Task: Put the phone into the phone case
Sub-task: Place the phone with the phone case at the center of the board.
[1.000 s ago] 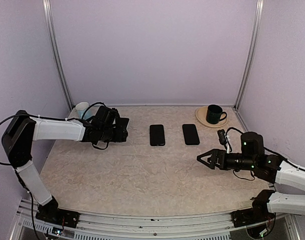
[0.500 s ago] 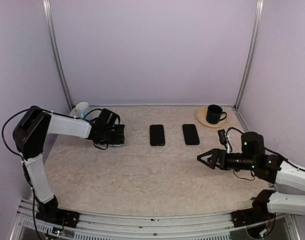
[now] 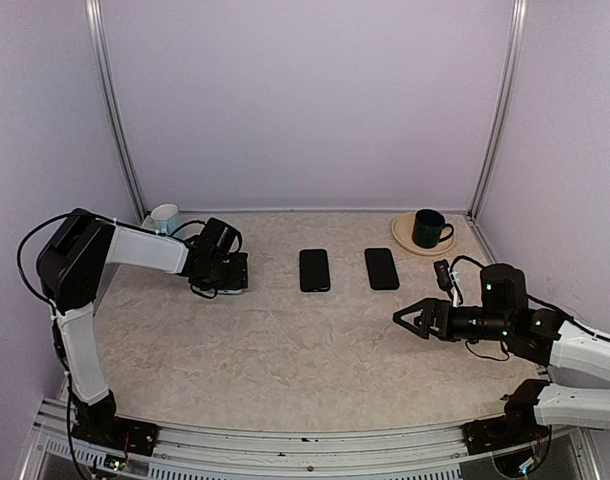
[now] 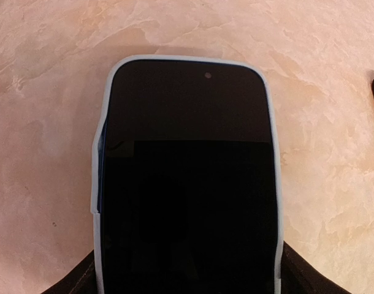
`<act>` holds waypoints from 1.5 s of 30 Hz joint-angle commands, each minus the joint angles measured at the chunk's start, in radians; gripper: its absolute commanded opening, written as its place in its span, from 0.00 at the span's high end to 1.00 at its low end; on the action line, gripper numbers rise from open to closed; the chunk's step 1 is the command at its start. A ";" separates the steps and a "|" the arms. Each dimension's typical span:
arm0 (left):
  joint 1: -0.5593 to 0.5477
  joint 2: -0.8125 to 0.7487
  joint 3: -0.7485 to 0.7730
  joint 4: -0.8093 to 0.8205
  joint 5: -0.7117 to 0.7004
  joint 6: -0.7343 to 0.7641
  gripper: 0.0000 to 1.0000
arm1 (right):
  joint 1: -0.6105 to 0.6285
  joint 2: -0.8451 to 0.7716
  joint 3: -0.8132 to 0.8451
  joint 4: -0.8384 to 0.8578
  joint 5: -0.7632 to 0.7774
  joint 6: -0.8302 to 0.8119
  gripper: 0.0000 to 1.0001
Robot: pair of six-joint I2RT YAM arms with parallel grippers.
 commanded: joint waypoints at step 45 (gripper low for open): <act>0.009 -0.008 0.007 0.023 -0.037 -0.034 0.01 | -0.009 0.009 0.013 -0.012 -0.003 -0.011 0.00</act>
